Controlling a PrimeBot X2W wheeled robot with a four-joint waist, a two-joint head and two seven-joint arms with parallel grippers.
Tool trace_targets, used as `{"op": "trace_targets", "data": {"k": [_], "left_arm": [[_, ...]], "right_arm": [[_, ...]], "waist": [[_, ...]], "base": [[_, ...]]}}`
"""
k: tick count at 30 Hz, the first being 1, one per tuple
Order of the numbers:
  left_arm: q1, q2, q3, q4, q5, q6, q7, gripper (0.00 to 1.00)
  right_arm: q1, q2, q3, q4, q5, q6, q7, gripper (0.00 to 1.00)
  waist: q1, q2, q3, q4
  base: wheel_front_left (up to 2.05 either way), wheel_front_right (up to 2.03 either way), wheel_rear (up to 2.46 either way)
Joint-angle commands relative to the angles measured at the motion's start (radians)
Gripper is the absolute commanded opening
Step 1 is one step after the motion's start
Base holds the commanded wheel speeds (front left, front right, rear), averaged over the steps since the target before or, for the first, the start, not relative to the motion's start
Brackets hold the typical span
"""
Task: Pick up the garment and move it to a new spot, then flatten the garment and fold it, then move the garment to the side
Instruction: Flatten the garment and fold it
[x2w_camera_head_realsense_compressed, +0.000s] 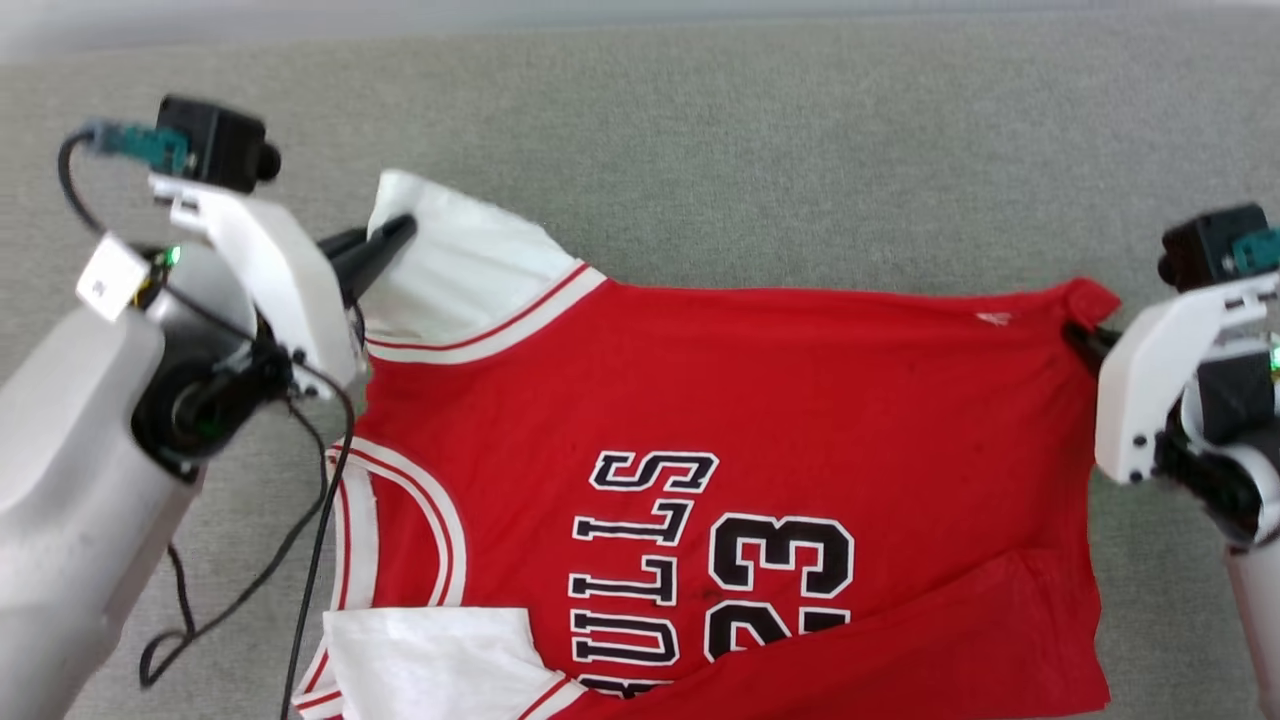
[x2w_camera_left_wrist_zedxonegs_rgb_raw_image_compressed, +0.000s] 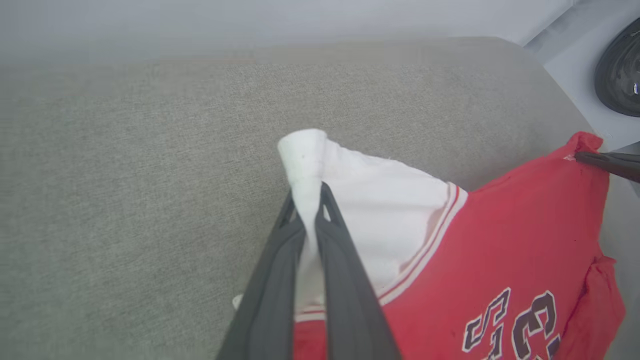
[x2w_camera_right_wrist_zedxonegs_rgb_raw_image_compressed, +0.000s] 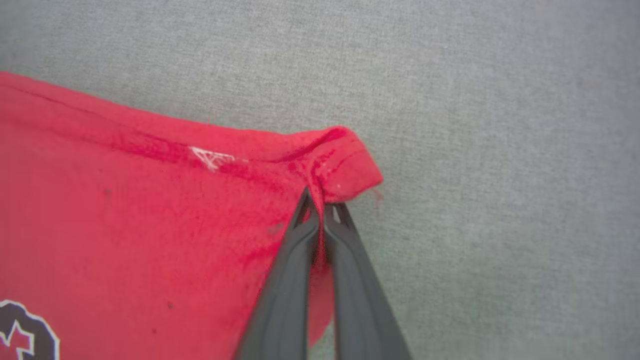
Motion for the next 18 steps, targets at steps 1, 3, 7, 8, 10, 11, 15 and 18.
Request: {"op": "trace_targets", "data": {"k": [1,3,7,8,10,11,15,18], "left_arm": [[0.047,0.02,0.009,-0.026,-0.003,0.015,-0.027,0.0],[0.109,0.036,0.018,-0.067,-0.011,0.033,-0.058,0.0],[0.248,0.069,0.025,-0.157,-0.018,0.088,-0.116,0.0],[0.282,0.078,0.027,-0.178,-0.019,0.104,-0.13,0.0],[0.355,0.088,0.022,-0.221,-0.028,0.135,-0.149,0.0],[0.391,0.092,0.02,-0.24,-0.03,0.152,-0.159,0.0],[0.522,0.102,-0.005,-0.296,-0.025,0.224,-0.186,0.0],[0.603,0.099,-0.019,-0.32,-0.039,0.263,-0.199,0.0]], "right_arm": [[0.05,0.002,-0.018,-0.028,-0.016,-0.002,-0.011,0.0],[0.104,0.014,-0.041,-0.068,-0.035,-0.002,-0.027,0.0],[0.221,0.052,-0.09,-0.138,-0.062,-0.002,-0.057,0.0],[0.249,0.062,-0.1,-0.155,-0.072,-0.002,-0.067,0.0],[0.308,0.082,-0.116,-0.178,-0.079,-0.002,-0.081,0.0],[0.334,0.092,-0.123,-0.189,-0.082,-0.002,-0.089,0.0],[0.441,0.118,-0.144,-0.209,-0.09,-0.002,-0.128,0.0],[0.508,0.139,-0.165,-0.204,-0.093,-0.002,-0.156,0.0]], "waist": [[-0.0001,0.0,-0.029,0.013],[-0.0001,0.0,-0.051,0.019],[-0.0001,0.0,-0.097,0.033],[-0.0001,0.0,-0.108,0.037],[-0.0001,0.0,-0.129,0.046],[-0.0001,0.0,-0.138,0.049],[-0.0001,0.0,-0.171,0.066],[-0.0001,0.0,-0.188,0.072]], "base": [[0.0,0.0,0.0],[0.0,0.0,0.0],[0.0,0.0,0.0],[0.0,0.0,0.0],[0.0,0.0,0.0],[0.0,0.0,0.0],[0.0,0.0,0.0],[0.0,0.0,0.0]]}}
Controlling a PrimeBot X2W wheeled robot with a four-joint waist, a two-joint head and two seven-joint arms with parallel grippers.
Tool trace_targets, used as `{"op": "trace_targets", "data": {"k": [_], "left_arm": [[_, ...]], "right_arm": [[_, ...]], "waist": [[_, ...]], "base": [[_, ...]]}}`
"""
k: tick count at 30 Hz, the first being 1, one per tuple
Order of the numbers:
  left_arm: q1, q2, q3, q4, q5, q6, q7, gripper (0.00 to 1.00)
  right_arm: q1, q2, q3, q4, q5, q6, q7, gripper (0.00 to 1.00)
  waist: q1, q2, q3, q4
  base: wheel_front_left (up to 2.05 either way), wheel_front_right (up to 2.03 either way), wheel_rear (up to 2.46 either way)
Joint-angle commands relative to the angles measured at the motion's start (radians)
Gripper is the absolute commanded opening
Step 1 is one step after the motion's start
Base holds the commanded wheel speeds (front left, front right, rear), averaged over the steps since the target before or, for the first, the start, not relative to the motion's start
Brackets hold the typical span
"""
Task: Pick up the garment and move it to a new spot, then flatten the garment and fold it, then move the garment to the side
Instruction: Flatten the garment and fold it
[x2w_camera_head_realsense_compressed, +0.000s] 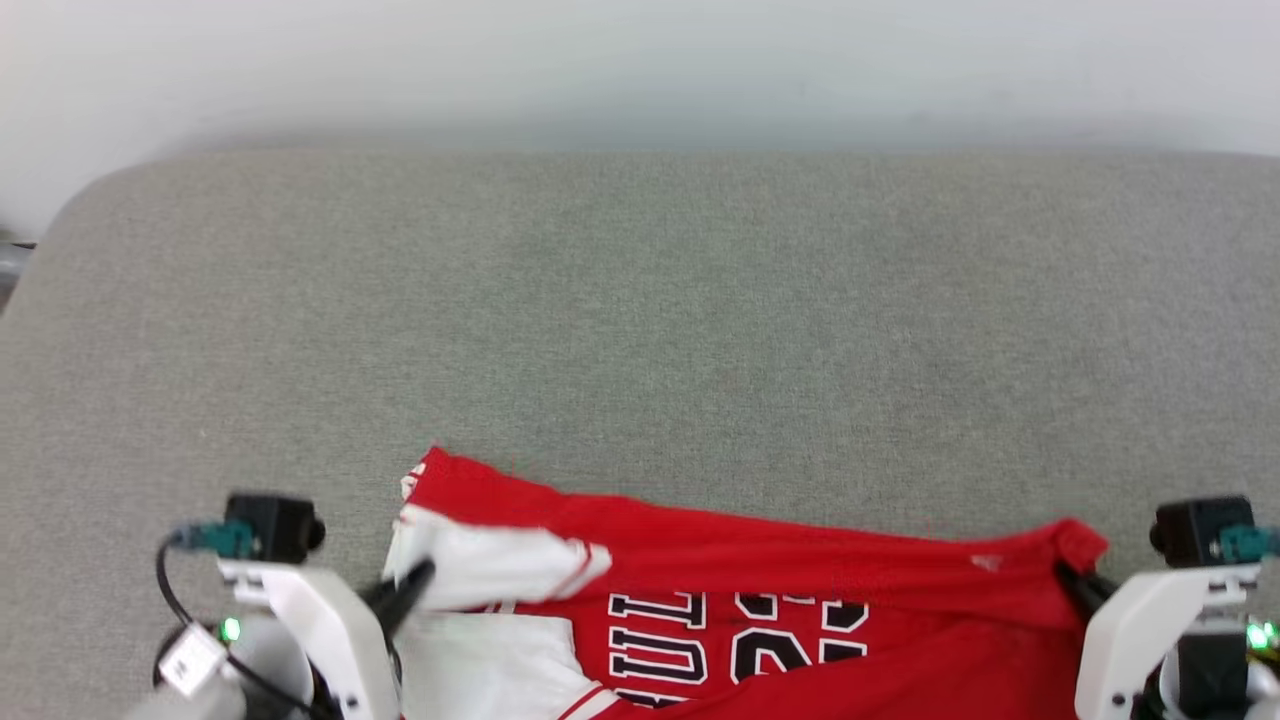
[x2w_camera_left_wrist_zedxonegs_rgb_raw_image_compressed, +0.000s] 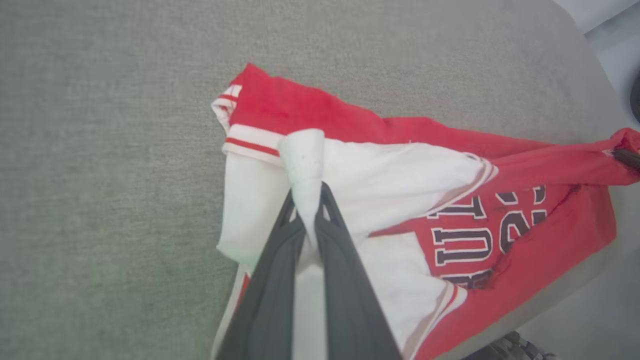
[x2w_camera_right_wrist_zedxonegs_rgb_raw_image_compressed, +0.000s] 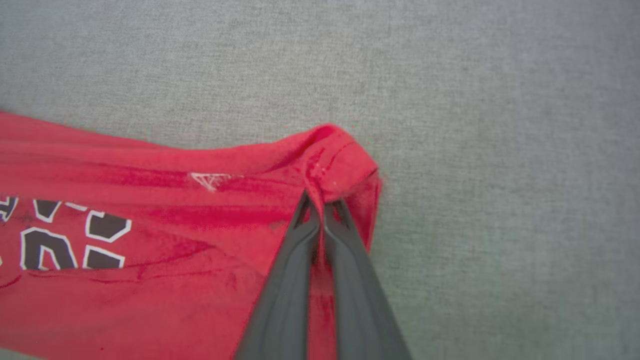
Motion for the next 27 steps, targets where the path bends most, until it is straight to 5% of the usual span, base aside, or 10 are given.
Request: {"op": "trace_targets", "data": {"k": [1,5,6,7,8,9,18,27], "left_arm": [[0.047,-0.001,-0.009,-0.009,-0.006,0.023,-0.007,0.0],[0.117,-0.026,-0.035,-0.009,-0.023,0.039,-0.017,0.0],[0.131,-0.033,-0.047,-0.002,-0.023,0.04,-0.014,0.01],[0.142,-0.045,-0.058,0.001,-0.028,0.035,-0.013,0.32],[0.145,-0.055,-0.062,0.008,-0.026,0.031,-0.019,0.73],[0.147,-0.064,-0.066,0.018,-0.023,0.028,-0.027,0.98],[0.139,-0.127,-0.049,0.069,0.023,0.001,-0.166,1.0],[0.108,-0.139,0.014,0.03,0.127,0.041,-0.367,1.0]], "right_arm": [[0.039,0.009,-0.014,0.007,-0.01,-0.002,-0.018,0.0],[0.092,0.039,-0.034,0.03,-0.01,-0.001,-0.058,0.0],[0.104,0.047,-0.036,0.036,-0.01,-0.001,-0.067,0.11],[0.112,0.057,-0.038,0.041,-0.005,-0.001,-0.076,0.33],[0.121,0.063,-0.04,0.047,-0.002,-0.001,-0.085,0.72],[0.129,0.067,-0.039,0.053,-0.004,-0.001,-0.096,1.0],[0.174,0.115,-0.038,-0.015,0.006,-0.001,-0.218,1.0],[0.186,0.091,-0.083,-0.098,-0.012,-0.001,-0.11,1.0]], "waist": [[0.0001,0.0,-0.018,0.008],[0.0001,0.0,-0.032,0.009],[0.0001,0.0,-0.035,0.008],[0.0001,0.0,-0.038,0.008],[0.0001,0.0,-0.04,0.008],[0.0001,0.0,-0.043,0.008],[0.0001,0.0,-0.076,0.008],[0.0001,0.0,-0.1,0.005]], "base": [[0.0,0.0,0.0],[0.0,0.0,0.0],[0.0,0.0,0.0],[0.0,0.0,0.0],[0.0,0.0,0.0],[0.0,0.0,0.0],[0.0,0.0,0.0],[0.0,0.0,0.0]]}}
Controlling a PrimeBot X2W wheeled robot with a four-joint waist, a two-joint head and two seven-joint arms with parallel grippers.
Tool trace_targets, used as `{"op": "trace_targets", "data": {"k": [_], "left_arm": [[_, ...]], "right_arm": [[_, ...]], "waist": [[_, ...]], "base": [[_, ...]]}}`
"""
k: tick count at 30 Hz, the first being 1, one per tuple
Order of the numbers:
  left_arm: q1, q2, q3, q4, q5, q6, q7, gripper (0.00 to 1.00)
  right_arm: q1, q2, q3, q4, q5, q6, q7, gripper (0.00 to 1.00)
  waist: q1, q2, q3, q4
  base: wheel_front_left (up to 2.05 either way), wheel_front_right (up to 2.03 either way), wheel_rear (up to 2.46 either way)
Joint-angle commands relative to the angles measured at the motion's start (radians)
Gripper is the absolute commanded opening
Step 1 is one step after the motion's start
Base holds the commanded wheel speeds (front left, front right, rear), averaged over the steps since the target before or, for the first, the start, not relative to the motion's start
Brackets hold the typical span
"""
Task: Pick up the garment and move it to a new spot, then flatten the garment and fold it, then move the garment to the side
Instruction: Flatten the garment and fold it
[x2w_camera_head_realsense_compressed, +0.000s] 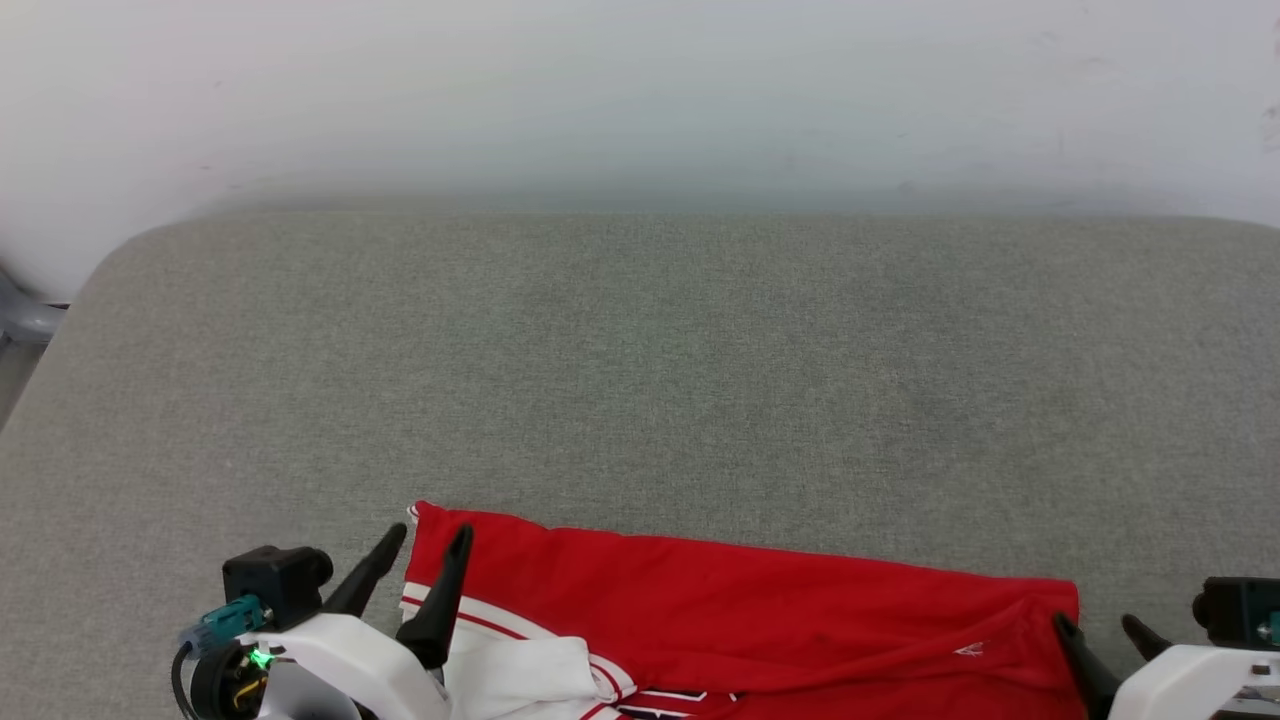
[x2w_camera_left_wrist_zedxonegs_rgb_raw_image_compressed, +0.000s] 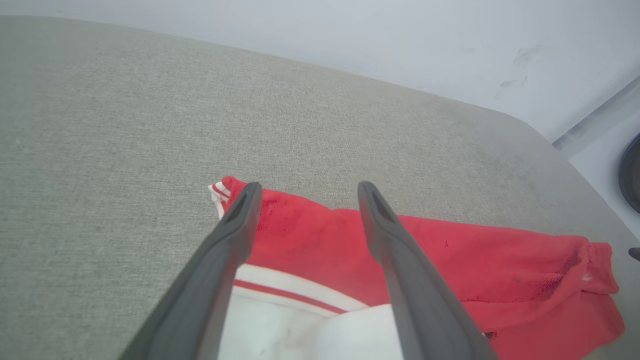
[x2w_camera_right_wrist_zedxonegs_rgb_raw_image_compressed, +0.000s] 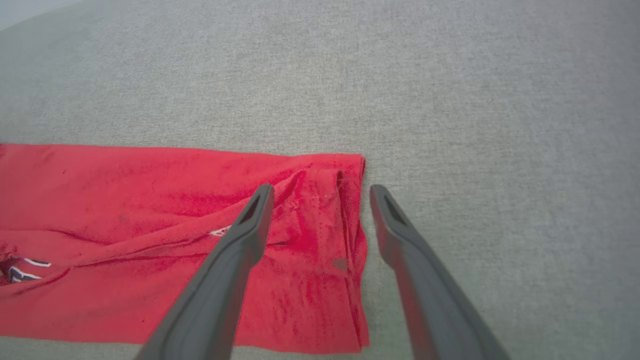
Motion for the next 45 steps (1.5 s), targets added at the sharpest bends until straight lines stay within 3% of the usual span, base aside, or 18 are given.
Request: {"op": "trace_targets", "data": {"k": [1,6,12,20,26,27,28,29,37,45], "left_arm": [[-0.011,-0.005,0.009,-0.01,0.016,0.01,-0.018,1.0],[-0.01,-0.023,0.073,-0.056,0.102,0.053,-0.067,1.0],[0.004,-0.07,0.198,-0.147,0.249,0.07,-0.073,1.0],[0.035,-0.12,0.294,-0.229,0.391,0.048,-0.074,1.0],[0.057,-0.151,0.32,-0.23,0.432,0.021,-0.074,1.0],[0.062,-0.156,0.321,-0.226,0.435,0.019,-0.073,1.0],[0.065,-0.163,0.324,-0.223,0.437,0.013,-0.073,1.0],[0.07,-0.164,0.325,-0.218,0.44,0.012,-0.073,1.0],[0.085,-0.169,0.33,-0.189,0.462,-0.015,-0.073,1.0],[0.113,-0.17,0.329,-0.184,0.47,-0.009,-0.073,1.0]], "right_arm": [[0.015,-0.013,-0.013,-0.009,-0.002,-0.001,0.025,1.0],[0.011,-0.076,-0.045,-0.031,0.005,-0.001,0.165,1.0],[-0.008,-0.139,-0.037,-0.043,0.029,-0.001,0.292,1.0],[-0.038,-0.118,-0.001,0.023,0.068,-0.001,0.325,1.0],[-0.038,-0.086,0.023,0.102,0.09,-0.001,0.348,1.0],[-0.04,-0.084,0.029,0.116,0.098,-0.001,0.353,0.52],[-0.041,-0.083,0.037,0.13,0.108,0.0,0.357,0.22],[-0.043,-0.079,0.043,0.144,0.12,0.0,0.361,0.0],[-0.085,-0.121,0.051,0.123,0.145,-0.001,0.334,0.0],[-0.09,-0.145,-0.058,0.075,0.126,-0.001,0.385,0.0]], "waist": [[0.0001,0.0,-0.002,0.001],[0.0001,0.0,-0.005,0.009],[0.0001,0.0,0.014,0.033],[0.0001,0.0,0.066,0.074],[0.0001,0.0,0.093,0.09],[0.0001,0.0,0.095,0.09],[0.0001,0.0,0.097,0.089],[0.0001,0.0,0.097,0.088],[0.0001,0.0,0.065,0.07],[0.0001,0.0,0.017,0.036]], "base": [[0.0,0.0,0.0],[0.0,0.0,0.0],[0.0,0.0,0.0],[0.0,0.0,0.0],[0.0,0.0,0.0],[0.0,0.0,0.0],[0.0,0.0,0.0],[0.0,0.0,0.0],[0.0,0.0,0.0],[0.0,0.0,0.0]]}}
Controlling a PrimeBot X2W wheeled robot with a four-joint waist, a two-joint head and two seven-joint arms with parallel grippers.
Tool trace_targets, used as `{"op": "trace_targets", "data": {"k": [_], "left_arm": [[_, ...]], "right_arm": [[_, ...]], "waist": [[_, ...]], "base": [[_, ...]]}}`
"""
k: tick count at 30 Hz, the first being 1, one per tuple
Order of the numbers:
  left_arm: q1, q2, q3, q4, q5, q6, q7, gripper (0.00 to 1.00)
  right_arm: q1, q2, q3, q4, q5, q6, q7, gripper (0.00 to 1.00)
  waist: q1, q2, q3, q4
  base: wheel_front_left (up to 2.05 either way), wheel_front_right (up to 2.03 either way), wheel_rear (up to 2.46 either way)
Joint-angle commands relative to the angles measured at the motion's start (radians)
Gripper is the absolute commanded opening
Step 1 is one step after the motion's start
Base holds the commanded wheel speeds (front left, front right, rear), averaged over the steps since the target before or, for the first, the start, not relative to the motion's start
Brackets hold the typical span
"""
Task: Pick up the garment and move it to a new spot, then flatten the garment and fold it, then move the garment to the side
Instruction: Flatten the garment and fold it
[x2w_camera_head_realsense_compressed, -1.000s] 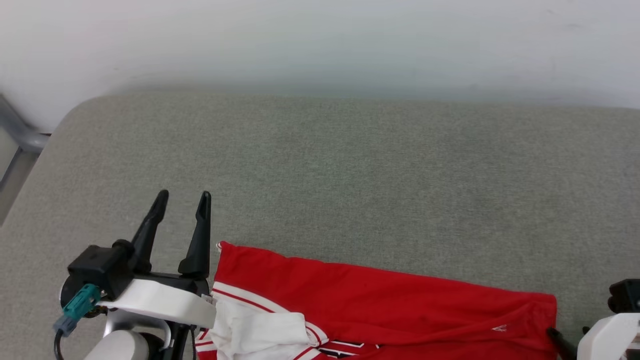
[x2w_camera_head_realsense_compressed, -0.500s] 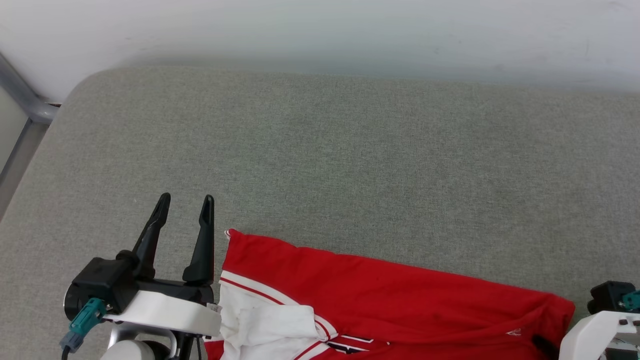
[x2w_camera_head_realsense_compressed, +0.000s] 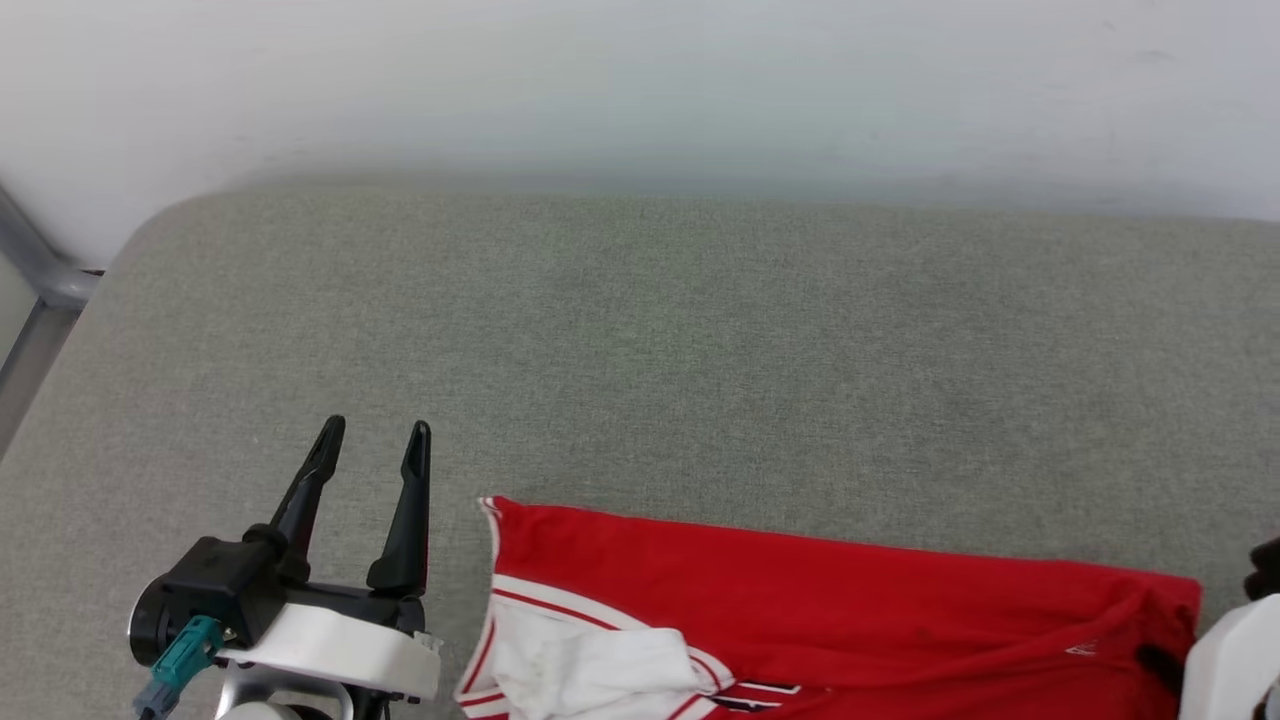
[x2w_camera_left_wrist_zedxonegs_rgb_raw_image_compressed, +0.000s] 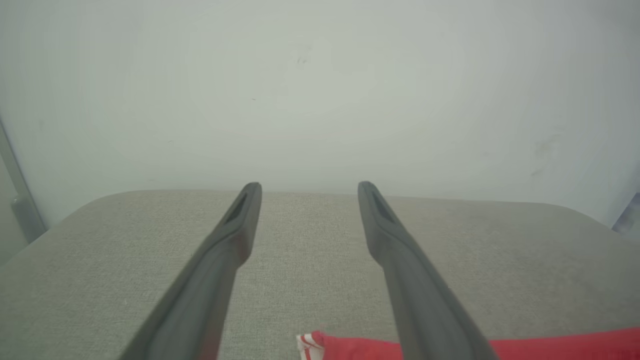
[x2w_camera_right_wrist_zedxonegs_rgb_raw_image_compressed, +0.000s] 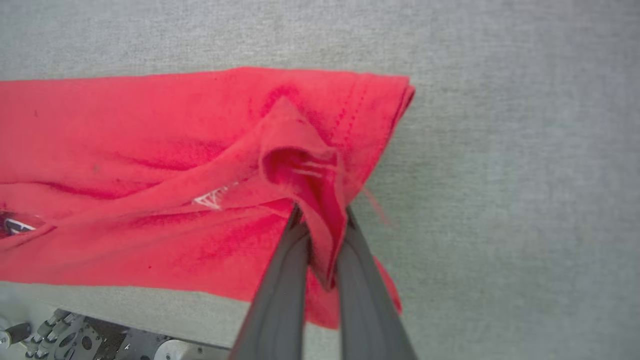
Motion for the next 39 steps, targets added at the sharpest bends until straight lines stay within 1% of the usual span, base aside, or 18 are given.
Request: {"op": "trace_targets", "data": {"k": [1,8,12,13,16,18,20,23,27,28,31,33,37,39], "left_arm": [[0.018,0.002,-0.002,0.001,0.003,0.005,-0.004,1.0],[0.032,0.006,-0.011,0.002,0.011,0.009,-0.004,1.0],[0.037,0.008,-0.012,0.002,0.012,0.015,-0.004,1.0],[0.038,0.008,-0.013,0.004,0.011,0.016,-0.003,1.0],[0.035,0.005,-0.018,0.006,0.011,0.015,-0.003,1.0],[0.031,0.005,-0.021,0.006,0.011,0.012,-0.002,1.0],[0.03,0.007,-0.024,0.006,0.011,0.011,-0.001,1.0],[0.032,0.008,-0.027,0.008,0.006,0.01,0.003,1.0],[0.019,0.008,-0.033,0.009,0.005,0.006,0.009,1.0],[0.019,0.008,-0.033,0.009,0.005,0.006,0.009,1.0],[0.008,0.006,-0.037,0.01,0.003,0.002,0.014,1.0],[0.003,0.003,-0.04,0.012,-0.001,-0.001,0.015,1.0],[-0.017,-0.005,-0.046,0.018,-0.004,-0.008,0.016,1.0],[-0.022,-0.008,-0.048,0.024,-0.004,-0.014,0.014,1.0]], "right_arm": [[0.009,-0.007,-0.047,-0.007,-0.013,-0.001,0.015,0.0],[0.059,-0.017,-0.237,-0.041,-0.038,-0.001,0.069,0.0],[0.041,0.039,-0.281,-0.063,0.013,-0.001,0.127,0.0],[0.033,0.058,-0.281,-0.068,0.039,-0.001,0.151,0.0],[0.013,0.132,-0.274,-0.087,0.166,-0.001,0.238,0.0],[-0.002,0.168,-0.267,-0.105,0.27,-0.001,0.294,0.0],[-0.016,0.191,-0.26,-0.11,0.398,-0.001,0.346,0.0],[-0.024,0.201,-0.214,-0.092,0.576,-0.001,0.382,0.0],[-0.009,0.2,-0.096,-0.073,0.739,-0.001,0.35,0.0],[-0.009,0.2,-0.096,-0.073,0.739,-0.001,0.35,0.0],[-0.009,0.2,-0.007,-0.073,0.802,-0.001,0.304,0.0],[-0.014,0.2,0.049,-0.067,0.825,-0.001,0.27,0.0],[-0.04,0.2,0.157,-0.04,0.843,-0.001,0.206,0.0],[-0.061,0.2,0.213,-0.022,0.823,-0.001,0.176,0.0]], "waist": [[0.0,0.0,-0.014,-0.012],[0.0,0.0,-0.031,-0.021],[0.0,0.0,-0.033,-0.029],[0.0,0.0,-0.034,-0.029],[0.0,0.0,-0.038,-0.027],[0.0,0.0,-0.04,-0.023],[0.0,0.0,-0.041,-0.02],[0.0,0.0,-0.044,-0.012],[0.0,0.0,-0.045,0.009],[0.0,0.0,-0.045,0.009],[0.0,0.0,-0.041,0.031],[0.0,0.0,-0.038,0.047],[0.0,0.0,-0.026,0.079],[0.0,0.0,-0.018,0.09]], "base": [[0.0,0.0,0.0],[0.0,0.0,0.0],[0.0,0.0,0.0],[0.0,0.0,0.0],[0.0,0.0,0.0],[0.0,0.0,0.0],[0.0,0.0,0.0],[0.0,0.0,0.0],[0.0,0.0,0.0],[0.0,0.0,0.0],[0.0,0.0,0.0],[0.0,0.0,0.0],[0.0,0.0,0.0],[0.0,0.0,0.0]]}}
